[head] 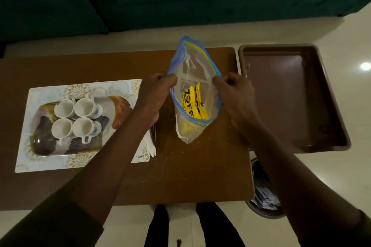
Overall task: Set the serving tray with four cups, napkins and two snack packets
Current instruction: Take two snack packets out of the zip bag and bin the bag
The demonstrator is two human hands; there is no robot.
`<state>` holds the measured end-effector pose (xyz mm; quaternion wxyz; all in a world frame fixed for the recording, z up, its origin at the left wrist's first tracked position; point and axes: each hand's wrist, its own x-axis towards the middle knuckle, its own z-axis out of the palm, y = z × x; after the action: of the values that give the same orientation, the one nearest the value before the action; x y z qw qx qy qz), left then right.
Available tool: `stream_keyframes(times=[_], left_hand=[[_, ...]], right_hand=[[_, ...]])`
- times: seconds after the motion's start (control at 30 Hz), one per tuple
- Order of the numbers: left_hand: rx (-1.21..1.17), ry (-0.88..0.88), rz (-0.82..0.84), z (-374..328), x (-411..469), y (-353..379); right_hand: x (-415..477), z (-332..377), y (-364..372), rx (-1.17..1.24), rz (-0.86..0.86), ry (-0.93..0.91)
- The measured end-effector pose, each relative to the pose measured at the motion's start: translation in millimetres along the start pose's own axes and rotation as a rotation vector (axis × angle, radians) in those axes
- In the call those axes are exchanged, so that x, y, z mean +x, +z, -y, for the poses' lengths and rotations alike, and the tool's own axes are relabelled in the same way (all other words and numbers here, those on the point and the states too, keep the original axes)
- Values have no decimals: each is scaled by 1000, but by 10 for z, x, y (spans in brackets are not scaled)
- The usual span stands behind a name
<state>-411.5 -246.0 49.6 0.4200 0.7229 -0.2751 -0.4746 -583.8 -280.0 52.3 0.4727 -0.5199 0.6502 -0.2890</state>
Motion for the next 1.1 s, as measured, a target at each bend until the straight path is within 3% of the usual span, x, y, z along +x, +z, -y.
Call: stream_keyframes(times=[0.1, 0.2, 0.3, 0.43, 0.57, 0.63, 0.73, 0.9, 1.1], left_hand=[[46, 111, -61, -69, -34, -52], [49, 175, -12, -124, -62, 3], [29, 163, 59, -119, -72, 148], [-49, 140, 127, -130, -62, 323], [-27, 178, 140, -161, -85, 413], [-36, 190, 140, -182, -105, 422], [-61, 191, 156, -185, -123, 426], [-18, 180, 138, -76, -94, 418], [-6, 190, 110, -41, -71, 399]], right_hand=[[-24, 0, -153, -85, -92, -44], [-109, 45, -242, -154, -115, -96], [-179, 301, -233, -58, -132, -218], [-32, 560, -139, -22, 98, -199], [285, 305, 33, -475, 370, -3], [364, 131, 127, -753, 449, -18], [393, -71, 244, -916, 524, 21], [486, -329, 443, -818, 442, 111], [379, -385, 481, -949, 510, -30]])
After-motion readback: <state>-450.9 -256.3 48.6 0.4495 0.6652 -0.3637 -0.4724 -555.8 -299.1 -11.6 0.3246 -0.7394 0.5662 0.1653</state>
